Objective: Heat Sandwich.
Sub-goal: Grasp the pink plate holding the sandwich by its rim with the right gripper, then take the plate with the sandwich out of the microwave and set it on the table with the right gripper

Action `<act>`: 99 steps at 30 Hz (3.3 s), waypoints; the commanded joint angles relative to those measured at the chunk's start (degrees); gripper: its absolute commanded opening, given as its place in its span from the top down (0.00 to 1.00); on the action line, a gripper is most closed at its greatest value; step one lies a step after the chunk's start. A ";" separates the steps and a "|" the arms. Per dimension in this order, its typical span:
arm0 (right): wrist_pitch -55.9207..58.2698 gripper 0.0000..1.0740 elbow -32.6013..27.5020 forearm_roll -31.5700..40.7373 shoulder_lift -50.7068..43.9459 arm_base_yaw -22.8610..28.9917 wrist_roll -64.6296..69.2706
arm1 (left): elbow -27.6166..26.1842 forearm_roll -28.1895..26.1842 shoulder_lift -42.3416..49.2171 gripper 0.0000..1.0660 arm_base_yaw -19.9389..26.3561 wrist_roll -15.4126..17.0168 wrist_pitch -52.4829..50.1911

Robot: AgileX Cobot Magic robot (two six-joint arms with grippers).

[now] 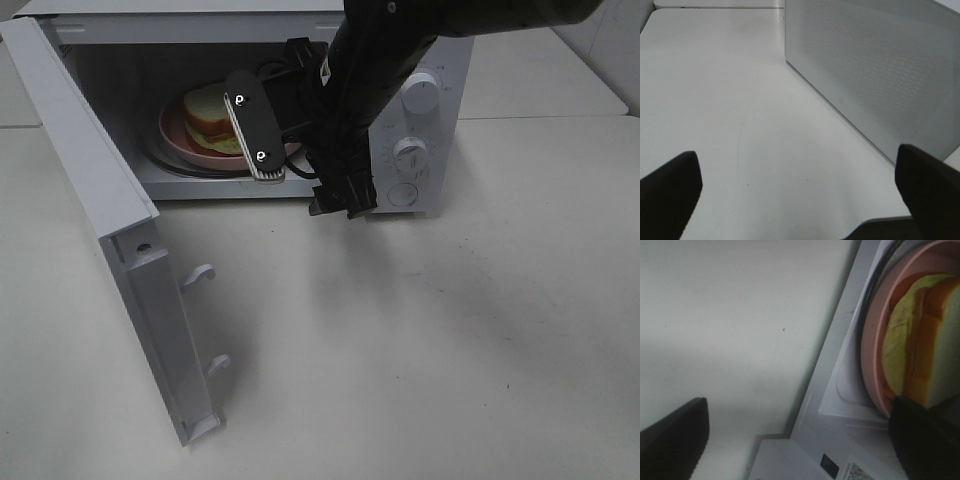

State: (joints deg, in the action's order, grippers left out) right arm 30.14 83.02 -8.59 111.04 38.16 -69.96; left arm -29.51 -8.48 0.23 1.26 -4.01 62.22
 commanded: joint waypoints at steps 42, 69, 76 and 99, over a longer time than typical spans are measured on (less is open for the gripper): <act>-0.11 0.24 23.38 -0.40 20.86 -0.69 -0.80 | 0.00 -0.11 0.34 0.08 0.06 0.34 -0.63; 2.69 0.27 36.33 0.97 29.56 -0.69 -0.29 | 0.00 0.80 0.34 0.08 0.06 0.34 -0.63; 2.29 0.29 37.36 1.95 31.11 -0.69 -0.23 | 0.00 1.03 0.34 0.08 0.06 0.34 -0.63; 0.69 1.00 37.36 4.70 31.11 -0.63 3.04 | 0.00 1.03 0.34 0.08 0.06 0.34 -0.63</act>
State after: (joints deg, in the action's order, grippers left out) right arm 31.40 119.86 -4.01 142.32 37.53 -66.98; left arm -29.51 -7.39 0.23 1.26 -4.01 62.22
